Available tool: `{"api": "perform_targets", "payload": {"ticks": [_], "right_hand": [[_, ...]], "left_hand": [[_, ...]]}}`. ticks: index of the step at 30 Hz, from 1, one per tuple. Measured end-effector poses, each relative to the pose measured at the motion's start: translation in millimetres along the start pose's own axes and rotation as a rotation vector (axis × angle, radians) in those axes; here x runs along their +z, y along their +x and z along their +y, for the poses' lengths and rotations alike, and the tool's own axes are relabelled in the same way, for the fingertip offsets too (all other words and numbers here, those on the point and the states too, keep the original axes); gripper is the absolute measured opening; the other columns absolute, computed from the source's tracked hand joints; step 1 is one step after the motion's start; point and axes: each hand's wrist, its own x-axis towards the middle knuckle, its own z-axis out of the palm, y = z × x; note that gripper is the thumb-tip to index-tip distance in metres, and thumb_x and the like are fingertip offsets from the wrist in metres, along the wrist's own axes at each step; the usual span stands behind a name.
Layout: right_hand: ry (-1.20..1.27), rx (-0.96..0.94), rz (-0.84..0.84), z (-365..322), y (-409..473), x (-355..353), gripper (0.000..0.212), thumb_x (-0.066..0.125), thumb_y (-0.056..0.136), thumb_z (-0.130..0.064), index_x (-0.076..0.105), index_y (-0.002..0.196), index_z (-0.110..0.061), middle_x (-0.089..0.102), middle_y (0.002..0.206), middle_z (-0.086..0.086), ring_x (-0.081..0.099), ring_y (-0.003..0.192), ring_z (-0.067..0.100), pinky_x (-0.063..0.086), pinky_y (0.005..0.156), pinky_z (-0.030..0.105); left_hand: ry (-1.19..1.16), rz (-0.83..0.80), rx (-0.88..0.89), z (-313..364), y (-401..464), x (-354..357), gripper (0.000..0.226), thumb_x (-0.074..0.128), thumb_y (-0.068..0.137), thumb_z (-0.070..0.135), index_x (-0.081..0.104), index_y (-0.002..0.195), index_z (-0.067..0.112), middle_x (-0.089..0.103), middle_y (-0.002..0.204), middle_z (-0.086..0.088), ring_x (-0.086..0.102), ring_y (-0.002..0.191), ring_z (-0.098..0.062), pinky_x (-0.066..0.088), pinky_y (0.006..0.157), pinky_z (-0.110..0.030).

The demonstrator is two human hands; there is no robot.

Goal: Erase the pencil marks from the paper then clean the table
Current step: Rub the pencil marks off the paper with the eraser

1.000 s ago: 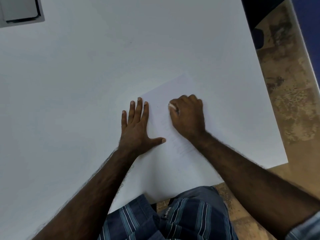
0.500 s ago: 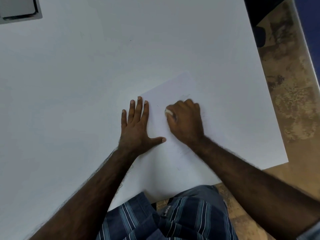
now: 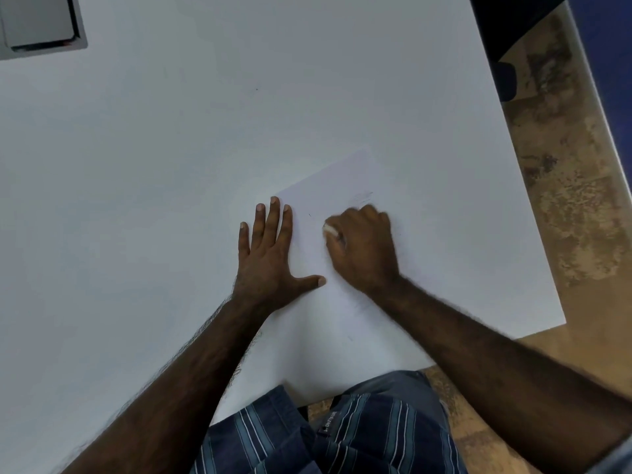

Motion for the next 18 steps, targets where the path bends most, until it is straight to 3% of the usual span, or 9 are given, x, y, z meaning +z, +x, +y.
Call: {"api": "perform_targets", "payload": {"ticks": [4, 8, 11, 18], "right_hand": [[0.017, -0.197, -0.103, -9, -29, 3, 0.018, 0.062, 0.099, -0.026, 0.076, 0.105, -0.016, 0.073, 0.098, 0.004, 0.061, 0.09, 0.028, 0.045, 0.079, 0.042], [-0.011, -0.022, 0.008, 15, 8, -3, 0.013, 0.063, 0.095, -0.025, 0.075, 0.097, -0.02, 0.069, 0.089, 0.0, 0.057, 0.086, 0.03, 0.039, 0.075, 0.041], [0.064, 0.158, 0.058, 28, 23, -8, 0.006, 0.07, 0.093, -0.024, 0.076, 0.093, -0.021, 0.071, 0.087, -0.003, 0.059, 0.084, 0.028, 0.046, 0.077, 0.042], [0.145, 0.202, 0.029, 32, 7, -10, 0.012, 0.07, 0.097, -0.029, 0.077, 0.102, -0.021, 0.076, 0.101, -0.003, 0.065, 0.091, 0.026, 0.052, 0.084, 0.048]], "left_hand": [[0.003, 0.018, 0.001, 1, 0, 1, 0.131, 0.044, 0.07, 0.094, -0.013, 0.163, 0.021, -0.028, 0.168, 0.003, -0.028, 0.154, -0.019, -0.01, 0.127, -0.051], [0.001, 0.007, 0.002, 0, 0, 0, 0.137, 0.06, 0.069, 0.089, -0.015, 0.163, 0.023, -0.03, 0.168, 0.003, -0.03, 0.154, -0.019, -0.011, 0.126, -0.051], [0.014, 0.0, -0.005, 1, 0, 0, 0.138, 0.059, 0.069, 0.09, -0.017, 0.162, 0.023, -0.032, 0.167, 0.004, -0.031, 0.153, -0.018, -0.013, 0.126, -0.05], [0.023, -0.009, -0.016, 7, 1, -6, 0.135, 0.058, 0.07, 0.09, -0.013, 0.163, 0.022, -0.028, 0.169, -0.001, -0.03, 0.154, -0.022, -0.012, 0.126, -0.051]]}}
